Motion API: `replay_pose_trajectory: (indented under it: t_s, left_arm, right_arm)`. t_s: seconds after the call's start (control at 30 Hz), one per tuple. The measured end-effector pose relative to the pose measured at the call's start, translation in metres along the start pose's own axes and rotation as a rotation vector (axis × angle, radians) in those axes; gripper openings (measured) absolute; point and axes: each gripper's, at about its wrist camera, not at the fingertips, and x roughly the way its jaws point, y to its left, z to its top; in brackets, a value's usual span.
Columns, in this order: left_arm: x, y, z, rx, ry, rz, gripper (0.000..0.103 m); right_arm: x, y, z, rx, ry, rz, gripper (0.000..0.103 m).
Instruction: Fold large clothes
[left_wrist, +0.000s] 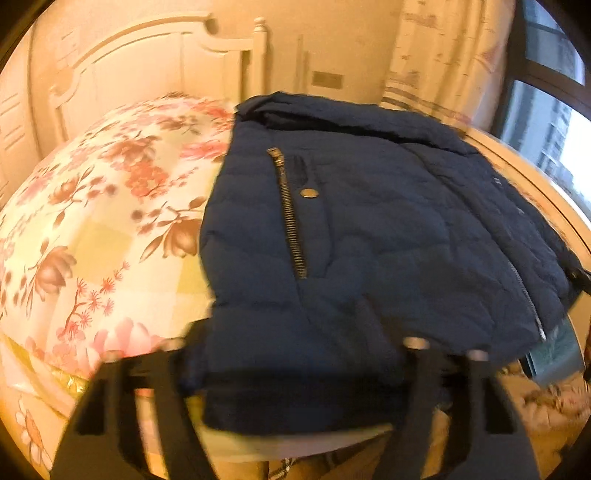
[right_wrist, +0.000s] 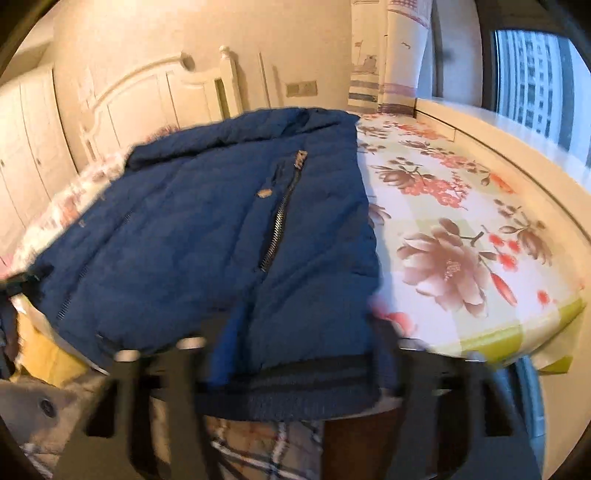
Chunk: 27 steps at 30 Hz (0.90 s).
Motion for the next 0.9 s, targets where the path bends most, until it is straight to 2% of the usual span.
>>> replay_pose_trajectory:
  t_s: [0.07,0.17,0.3,0.37,0.4,0.43,0.5,0.53,0.6,0.67,0.7,0.73,0.8,0.9]
  left_arm:
    - [-0.003,0.001,0.000,-0.005,-0.003,-0.031,0.036]
    - [-0.016,-0.001,-0.003,-0.021,-0.017,-0.070,0.022]
    - [-0.061,0.005,-0.006,-0.044,-0.054,-0.168,0.017]
    - [-0.100,0.011,-0.011,-0.051,-0.090,-0.239,0.017]
    - [-0.123,0.014,-0.013,-0.057,-0.116,-0.274,0.017]
    - [-0.140,0.017,-0.015,-0.067,-0.138,-0.304,0.017]
    - [-0.177,0.024,-0.015,-0.095,-0.203,-0.382,0.017]
    - [-0.197,0.028,-0.011,-0.105,-0.249,-0.415,0.017]
    - [-0.211,0.032,0.001,-0.126,-0.290,-0.450,0.018]
    - [-0.213,0.036,0.022,-0.160,-0.330,-0.476,0.022]
    - [-0.207,0.038,0.036,-0.181,-0.331,-0.464,0.026]
    - [-0.200,0.040,0.048,-0.193,-0.324,-0.451,0.027]
    - [-0.174,0.045,0.080,-0.217,-0.298,-0.446,0.028]
    - [-0.111,0.059,0.127,-0.315,-0.221,-0.458,0.030]
  right_arm:
    - [-0.002,0.004,-0.001,-0.017,-0.014,0.008,0.035]
    - [-0.014,0.006,-0.001,-0.002,-0.044,0.035,0.024]
    - [-0.046,0.004,-0.004,-0.024,-0.088,0.114,0.019]
    - [-0.094,0.007,-0.012,-0.068,-0.141,0.227,0.019]
    - [-0.109,0.008,-0.013,-0.080,-0.164,0.262,0.019]
    - [-0.109,0.008,-0.013,-0.080,-0.164,0.262,0.019]
    - [-0.155,0.020,-0.011,-0.136,-0.244,0.311,0.019]
    - [-0.187,0.028,0.000,-0.172,-0.326,0.322,0.019]
    - [-0.204,0.033,0.018,-0.177,-0.401,0.339,0.018]
    - [-0.202,0.038,0.044,-0.158,-0.439,0.354,0.019]
    - [-0.195,0.040,0.058,-0.149,-0.434,0.346,0.019]
    - [-0.195,0.040,0.058,-0.149,-0.434,0.346,0.019]
    - [-0.163,0.042,0.096,-0.126,-0.390,0.306,0.019]
    - [-0.097,0.030,0.147,-0.034,-0.295,0.291,0.019]
